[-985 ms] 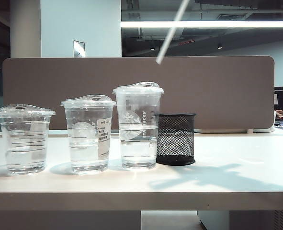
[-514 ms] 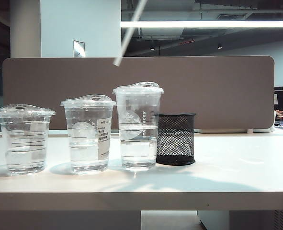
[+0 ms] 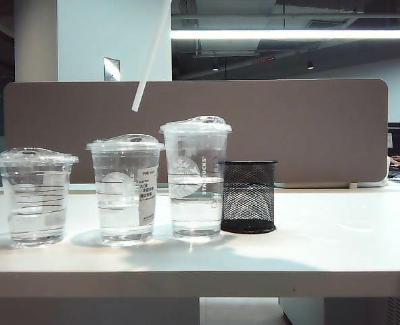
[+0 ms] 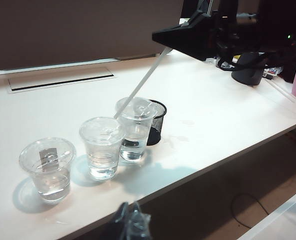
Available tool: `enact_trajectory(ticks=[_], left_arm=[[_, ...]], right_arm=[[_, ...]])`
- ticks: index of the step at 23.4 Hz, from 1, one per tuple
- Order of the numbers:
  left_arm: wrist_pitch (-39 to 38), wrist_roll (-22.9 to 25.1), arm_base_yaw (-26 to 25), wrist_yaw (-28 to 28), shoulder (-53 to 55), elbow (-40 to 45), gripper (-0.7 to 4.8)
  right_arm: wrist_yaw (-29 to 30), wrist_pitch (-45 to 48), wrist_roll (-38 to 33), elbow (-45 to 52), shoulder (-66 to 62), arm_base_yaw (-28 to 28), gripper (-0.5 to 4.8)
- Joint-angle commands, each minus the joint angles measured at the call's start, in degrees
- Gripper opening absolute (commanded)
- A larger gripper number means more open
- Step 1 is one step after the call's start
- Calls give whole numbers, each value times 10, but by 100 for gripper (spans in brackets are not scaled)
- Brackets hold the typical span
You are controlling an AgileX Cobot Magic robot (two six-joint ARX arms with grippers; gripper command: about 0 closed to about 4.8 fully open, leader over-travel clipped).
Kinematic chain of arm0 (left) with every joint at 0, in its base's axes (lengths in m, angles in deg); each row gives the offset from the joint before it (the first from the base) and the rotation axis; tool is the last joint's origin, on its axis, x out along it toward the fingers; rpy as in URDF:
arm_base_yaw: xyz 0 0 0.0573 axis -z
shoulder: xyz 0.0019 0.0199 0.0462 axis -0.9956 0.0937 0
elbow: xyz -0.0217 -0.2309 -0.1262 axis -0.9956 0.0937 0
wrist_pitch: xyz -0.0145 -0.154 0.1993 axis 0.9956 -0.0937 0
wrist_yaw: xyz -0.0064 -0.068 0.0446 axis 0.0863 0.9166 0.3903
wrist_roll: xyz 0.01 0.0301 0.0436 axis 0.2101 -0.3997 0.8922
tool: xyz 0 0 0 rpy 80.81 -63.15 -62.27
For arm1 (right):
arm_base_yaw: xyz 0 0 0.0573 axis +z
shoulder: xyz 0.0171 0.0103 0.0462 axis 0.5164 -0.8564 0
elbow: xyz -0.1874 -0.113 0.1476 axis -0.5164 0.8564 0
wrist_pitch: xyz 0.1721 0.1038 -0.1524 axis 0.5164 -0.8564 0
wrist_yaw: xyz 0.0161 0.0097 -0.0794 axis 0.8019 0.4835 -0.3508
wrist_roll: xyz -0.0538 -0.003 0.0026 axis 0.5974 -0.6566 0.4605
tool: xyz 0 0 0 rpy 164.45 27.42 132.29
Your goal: Pick up the straw and insert it into the medium coffee cup.
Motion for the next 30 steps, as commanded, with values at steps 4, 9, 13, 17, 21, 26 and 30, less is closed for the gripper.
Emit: enact_trajectory(ticks=[4,9,13,17,21,26,30], left_arm=[[7,4,0,2,1,-1,-1],[7,4,0,2,1,-1,-1],[7,4,0,1,1,-1,-1],[7,5,0,1,1,-1,-1],[7,4,0,1,1,-1,-1],[7,5,0,1,1,-1,-1],[7,31,0,1,1,-1,-1]], right_arm=[[-2,0,4,-3,-18,8,-1],[-3,-6,4,-3,-37,10,-1],[-5,-11,6,-3,-42,10,-1],[-5,-7,23,-3,-59,10,-1],[-3,1,23,-3,-85,10,8],[-2,45,23,-3,-119,11,169],[-14,77,23,-3,-126,11,370]])
